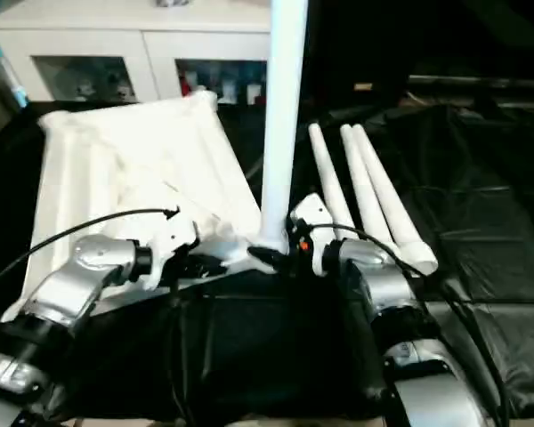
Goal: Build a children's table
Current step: Rotate leg to tighten
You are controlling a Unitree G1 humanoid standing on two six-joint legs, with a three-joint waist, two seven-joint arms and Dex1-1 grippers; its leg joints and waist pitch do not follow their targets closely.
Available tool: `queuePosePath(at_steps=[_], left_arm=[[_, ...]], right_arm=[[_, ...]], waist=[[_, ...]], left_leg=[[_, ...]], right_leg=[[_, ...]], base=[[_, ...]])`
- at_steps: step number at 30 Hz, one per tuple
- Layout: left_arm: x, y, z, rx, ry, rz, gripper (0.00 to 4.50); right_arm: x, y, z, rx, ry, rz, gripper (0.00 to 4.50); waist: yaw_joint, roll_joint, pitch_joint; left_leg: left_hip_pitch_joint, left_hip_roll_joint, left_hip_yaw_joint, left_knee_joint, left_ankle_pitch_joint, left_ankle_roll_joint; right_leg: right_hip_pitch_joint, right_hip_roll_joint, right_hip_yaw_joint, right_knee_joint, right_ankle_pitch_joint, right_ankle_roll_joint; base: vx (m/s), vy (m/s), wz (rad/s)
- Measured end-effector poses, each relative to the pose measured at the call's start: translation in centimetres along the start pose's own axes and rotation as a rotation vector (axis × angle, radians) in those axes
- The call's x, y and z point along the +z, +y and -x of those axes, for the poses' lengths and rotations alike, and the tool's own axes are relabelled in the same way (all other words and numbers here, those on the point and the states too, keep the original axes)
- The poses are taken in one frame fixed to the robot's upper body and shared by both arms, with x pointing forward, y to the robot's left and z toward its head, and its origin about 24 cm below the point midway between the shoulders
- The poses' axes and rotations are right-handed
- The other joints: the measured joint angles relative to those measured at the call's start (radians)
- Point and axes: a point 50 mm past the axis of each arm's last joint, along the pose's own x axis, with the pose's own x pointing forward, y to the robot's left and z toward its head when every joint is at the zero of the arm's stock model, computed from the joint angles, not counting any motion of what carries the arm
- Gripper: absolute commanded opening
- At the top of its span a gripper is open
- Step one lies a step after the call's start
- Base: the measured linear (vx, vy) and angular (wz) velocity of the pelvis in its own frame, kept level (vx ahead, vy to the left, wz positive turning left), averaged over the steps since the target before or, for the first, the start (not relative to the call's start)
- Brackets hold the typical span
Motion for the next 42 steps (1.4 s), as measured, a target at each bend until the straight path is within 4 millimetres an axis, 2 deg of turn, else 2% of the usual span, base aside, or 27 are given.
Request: queuePosePath(at_steps=[2, 5, 11, 14, 19, 26, 30, 32, 34, 36, 42], left_arm=[[-0.1, -0.1, 0.2, -0.01, 0.004, 0.0, 0.0], [-0.1, -0.1, 0.3, -0.016, 0.006, -0.002, 0.0], [-0.2, -0.1, 0.4, -0.022, 0.007, -0.002, 0.0], [-0.2, -0.2, 0.3, -0.016, 0.005, 0.001, 0.0], [0.3, 0.5, -1.4, 0.095, -0.002, 0.016, 0.0], [2.0, 1.5, -5.2, 0.25, 0.0, 0.085, 0.0], [2.4, 1.6, -6.3, 0.292, -0.005, 0.115, 0.0], [2.4, 1.6, -6.4, 0.294, -0.005, 0.117, 0.0], [2.4, 1.6, -6.3, 0.292, -0.006, 0.116, 0.0], [2.2, 1.7, -6.0, 0.282, -0.006, 0.109, 0.0], [1.5, 1.8, -4.2, 0.212, -0.007, 0.068, 0.0]], right_arm=[[-0.1, 0.1, 0.0, 0.023, 0.007, 0.0, 3.67], [0.0, 0.2, 0.1, 0.042, 0.008, 0.004, 3.31], [0.0, 0.5, 0.1, 0.063, 0.005, -0.01, 2.89], [-0.1, 0.5, 0.1, 0.046, -0.001, -0.014, 2.82], [-0.4, -0.3, -0.8, -0.167, -0.041, -0.042, 2.78], [-0.5, -1.2, -2.9, -0.529, -0.094, -0.16, 2.77], [-0.3, -1.3, -3.8, -0.651, -0.096, -0.172, 2.77], [-0.3, -1.3, -3.9, -0.66, -0.1, -0.173, 3.47], [-0.3, -1.2, -3.9, -0.642, -0.105, -0.172, 3.5], [-0.3, -1.1, -3.9, -0.609, -0.111, -0.168, 3.76], [-0.2, -1.0, -3.1, -0.431, -0.087, -0.096, 3.76]], waist=[[0.001, 0.0, 0.0], [0.002, 0.0, 0.0], [0.003, 0.0, 0.0], [0.003, 0.0, 0.0], [-0.001, 0.0, 0.0], [0.0, 0.001, 0.0], [0.0, 0.003, -0.001], [0.0, 0.004, -0.002], [-0.002, 0.004, -0.002], [-0.004, 0.004, -0.002], [-0.012, 0.004, -0.002]], left_leg=[[0.0, 0.0, 0.0, 0.0, 0.0, 0.0], [0.001, 0.0, 0.0, 0.0, 0.0, 0.0], [0.0, 0.0, 0.0, 0.001, 0.0, 0.0], [0.0, 0.0, 0.0, 0.001, 0.0, 0.0], [0.004, -0.001, 0.0, 0.003, 0.0, -0.001], [0.006, -0.001, -0.001, 0.003, 0.0, -0.001], [0.007, -0.002, -0.001, 0.003, 0.0, -0.001], [0.007, -0.002, -0.002, 0.003, 0.0, -0.001], [0.007, -0.002, -0.002, 0.003, 0.0, 0.0], [0.007, -0.002, -0.002, 0.003, 0.0, 0.0], [0.006, -0.001, -0.003, 0.001, 0.0, 0.0]], right_leg=[[0.0, 0.0, 0.0, 0.001, 0.0, 0.0], [0.0, 0.0, 0.0, 0.001, 0.0, 0.0], [0.0, 0.0, 0.0, 0.001, 0.0, 0.0], [0.0, 0.0, 0.0, 0.001, 0.0, 0.0], [0.002, -0.001, 0.002, 0.006, 0.0, 0.0], [0.005, -0.001, 0.002, 0.007, -0.003, 0.006], [0.007, -0.001, 0.003, 0.006, -0.004, 0.006], [0.008, -0.001, 0.002, 0.005, -0.004, 0.007], [0.007, -0.001, 0.002, 0.005, -0.004, 0.007], [0.007, -0.001, 0.002, 0.005, -0.004, 0.007], [0.005, -0.001, 0.0, 0.006, -0.003, 0.006]], base=[[0.0, 0.0, 0.0], [0.0, 0.0, 0.0], [0.0, 0.0, 0.0], [0.0, 0.0, 0.0], [0.0, 0.0, 0.0], [0.0, 0.0, 0.0], [0.0, 0.0, 0.0], [0.0, 0.0, 0.0], [0.0, 0.0, 0.0], [0.0, 0.0, 0.0], [0.0, 0.0, 0.0]])
